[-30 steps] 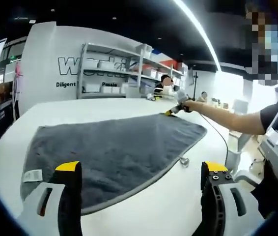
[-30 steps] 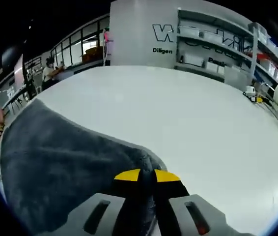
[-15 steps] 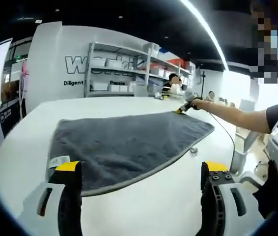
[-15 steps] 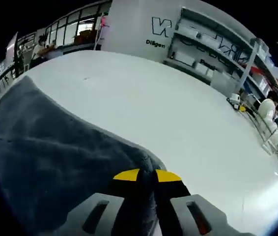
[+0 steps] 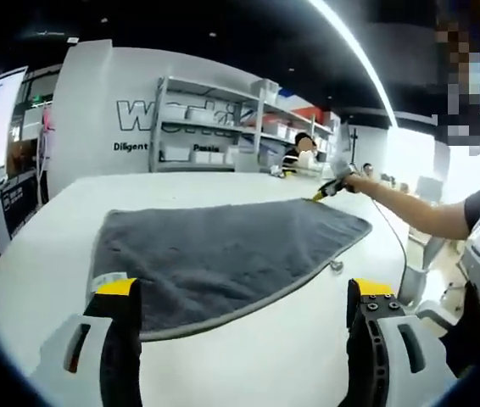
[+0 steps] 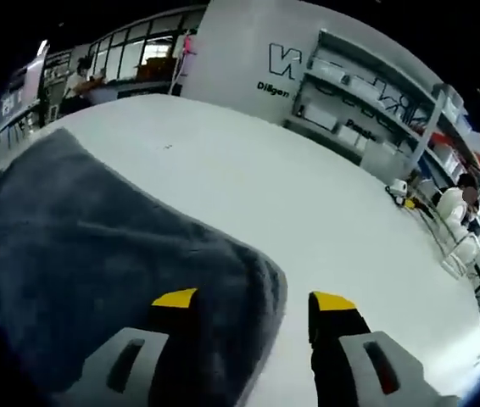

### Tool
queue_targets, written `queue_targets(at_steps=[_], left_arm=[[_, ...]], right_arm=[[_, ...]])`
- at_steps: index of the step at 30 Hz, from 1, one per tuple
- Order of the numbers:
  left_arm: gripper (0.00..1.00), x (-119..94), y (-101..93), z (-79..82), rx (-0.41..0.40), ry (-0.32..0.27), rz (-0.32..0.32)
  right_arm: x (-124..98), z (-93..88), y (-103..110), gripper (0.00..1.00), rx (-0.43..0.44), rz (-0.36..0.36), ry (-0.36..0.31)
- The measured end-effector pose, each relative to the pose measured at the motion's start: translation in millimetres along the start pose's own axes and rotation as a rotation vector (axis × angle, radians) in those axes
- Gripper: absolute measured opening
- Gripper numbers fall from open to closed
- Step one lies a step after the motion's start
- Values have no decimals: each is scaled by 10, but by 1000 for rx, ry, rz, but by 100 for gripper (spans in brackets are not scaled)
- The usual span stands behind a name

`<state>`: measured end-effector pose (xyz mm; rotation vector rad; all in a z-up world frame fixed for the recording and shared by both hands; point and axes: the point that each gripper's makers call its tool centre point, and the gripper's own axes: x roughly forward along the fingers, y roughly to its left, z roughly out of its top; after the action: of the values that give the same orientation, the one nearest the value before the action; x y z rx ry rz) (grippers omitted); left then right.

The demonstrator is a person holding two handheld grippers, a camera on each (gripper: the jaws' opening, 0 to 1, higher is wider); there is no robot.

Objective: Open the folded towel by lifting each exposed corner and separating the folded layers until the towel lies flat within the target outline without major curled edges

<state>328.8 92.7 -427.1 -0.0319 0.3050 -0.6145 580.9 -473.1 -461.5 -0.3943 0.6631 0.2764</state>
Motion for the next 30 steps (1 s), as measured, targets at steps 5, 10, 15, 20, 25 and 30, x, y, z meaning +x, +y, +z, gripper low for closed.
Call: queue_targets(at_steps=[5,10,15,20,25,30], left_arm=[[99,-1,6,-20,-5,-2,0],[99,-4,9,-52,-9,6,-1],[99,-24,27,-26,-15,-8,4],[99,-36,7,-26,-17,-14,0],[99,-53,-7,-26,-20,-15,-8],[99,-70,8,-26,-21,-14,-3]], right_arm=[[-426,-154,311,54,-55,93,-29],[-817,-377,608,57,-61,188,-42],[-1116,-589,852,56,-66,255,-39],[-1380,-812,1144,39,-47,333,-12],[-1503,-1060,1338,26,-62,386,49],[-1456,-1277,1312,20,-41,358,110]])
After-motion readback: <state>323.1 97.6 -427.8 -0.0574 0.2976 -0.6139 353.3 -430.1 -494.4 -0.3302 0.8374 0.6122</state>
